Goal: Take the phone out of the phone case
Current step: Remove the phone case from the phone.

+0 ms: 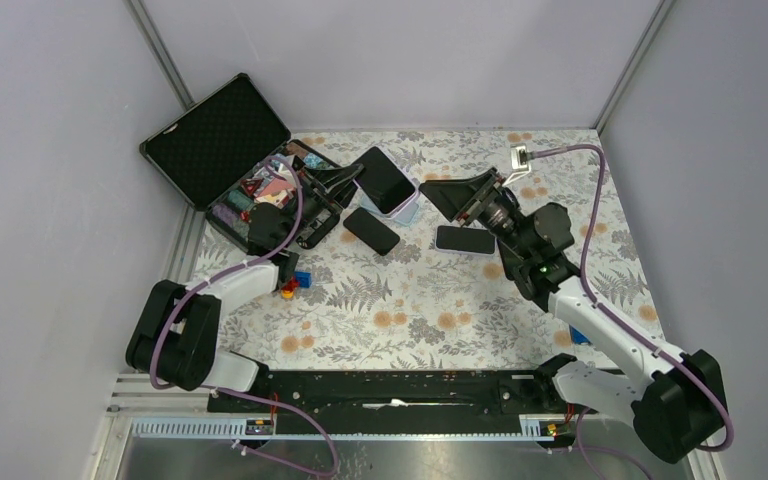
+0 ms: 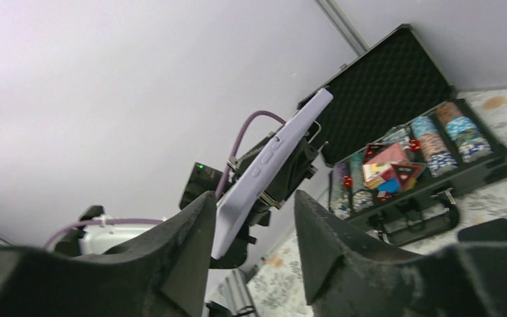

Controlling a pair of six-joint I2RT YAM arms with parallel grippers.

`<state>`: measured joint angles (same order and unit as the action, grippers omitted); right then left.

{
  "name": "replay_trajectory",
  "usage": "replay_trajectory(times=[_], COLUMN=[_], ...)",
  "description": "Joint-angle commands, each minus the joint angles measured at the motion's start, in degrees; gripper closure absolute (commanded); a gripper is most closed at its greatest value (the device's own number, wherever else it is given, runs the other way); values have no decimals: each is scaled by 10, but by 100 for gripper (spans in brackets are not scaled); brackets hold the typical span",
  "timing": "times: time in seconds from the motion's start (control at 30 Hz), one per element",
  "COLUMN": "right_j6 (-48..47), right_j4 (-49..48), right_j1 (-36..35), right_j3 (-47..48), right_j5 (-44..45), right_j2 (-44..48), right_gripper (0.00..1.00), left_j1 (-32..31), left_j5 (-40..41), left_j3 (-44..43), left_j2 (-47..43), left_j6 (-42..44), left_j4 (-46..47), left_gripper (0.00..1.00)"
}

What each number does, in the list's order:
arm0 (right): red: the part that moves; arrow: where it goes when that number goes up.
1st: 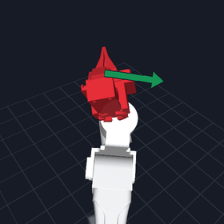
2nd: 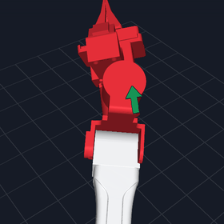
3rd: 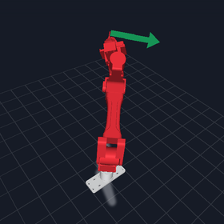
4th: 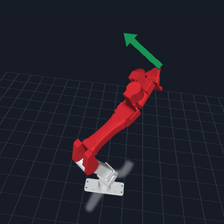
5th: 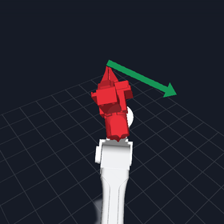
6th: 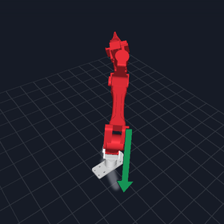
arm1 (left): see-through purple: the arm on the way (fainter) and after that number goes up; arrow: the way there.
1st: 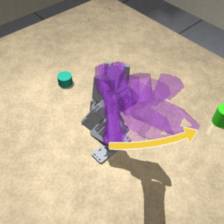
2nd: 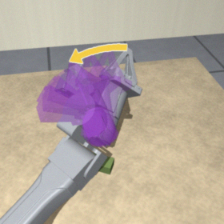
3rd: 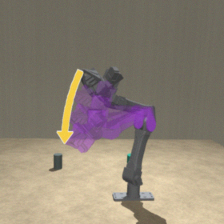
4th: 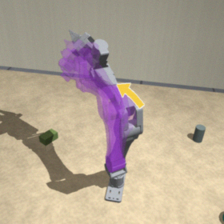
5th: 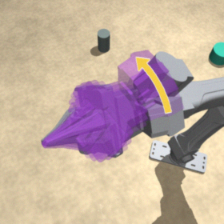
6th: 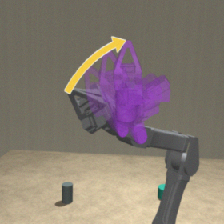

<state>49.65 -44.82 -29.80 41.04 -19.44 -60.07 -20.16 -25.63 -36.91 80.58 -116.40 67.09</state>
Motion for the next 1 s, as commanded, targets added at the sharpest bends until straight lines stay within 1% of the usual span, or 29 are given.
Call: replay_trajectory(times=[0.0,0.1,0.13,0.17,0.2,0.23,0.27,0.33,0.37,0.43,0.53,0.6,0.77,0.9,0.97], right_j6=[51,52,53,54,60,66,73,88,95,111,128,140,160,160,160], right_j4=[-54,-48,-53,-62,-75,-87,-97,-99,-101,-109,-120,-138,-167,-167,-169], right_j1=[4,4,4,4,4,3,4,4,4,4,4,4,4,4,4], right_j3=[35,27,23,18,12,7,3,8,11,15,17,16,16,15,14], right_j5=[-11,-15,-17,-18,-18,-17,-16,-23,-28,-37,-48,-54,-72,-77,-83], right_j2=[-22,-26,-25,-22,-19,-17,-15,-15,-17,-24,-37,-45,-64,-66,-65], right_gripper=[52,53,47,39,26,21,18,17,18,23,34,40,43,51,53], left_j1=[3,3,3,3,3,3,3,3,3,3,3,3,3,3,3], left_j5=[-1,-1,-2,-1,-1,-2,-1,0,1,2,3,5,6,10,13], left_j3=[-18,-22,-22,-24,-24,-24,-24,-23,-23,-25,-28,-30,-30,-28,-30], left_j2=[-29,-35,-37,-39,-40,-41,-39,-37,-36,-36,-37,-39,-41,-39,-39], left_j6=[-9,-13,-9,-6,-3,-2,-1,-2,-3,-4,-5,-6,-8,-11,-18], left_j4=[74,78,75,70,67,65,66,68,68,68,68,68,75,80,82], left_gripper=[100,100,100,100,100,100,100,100,100,100,100,100,100,100,100])
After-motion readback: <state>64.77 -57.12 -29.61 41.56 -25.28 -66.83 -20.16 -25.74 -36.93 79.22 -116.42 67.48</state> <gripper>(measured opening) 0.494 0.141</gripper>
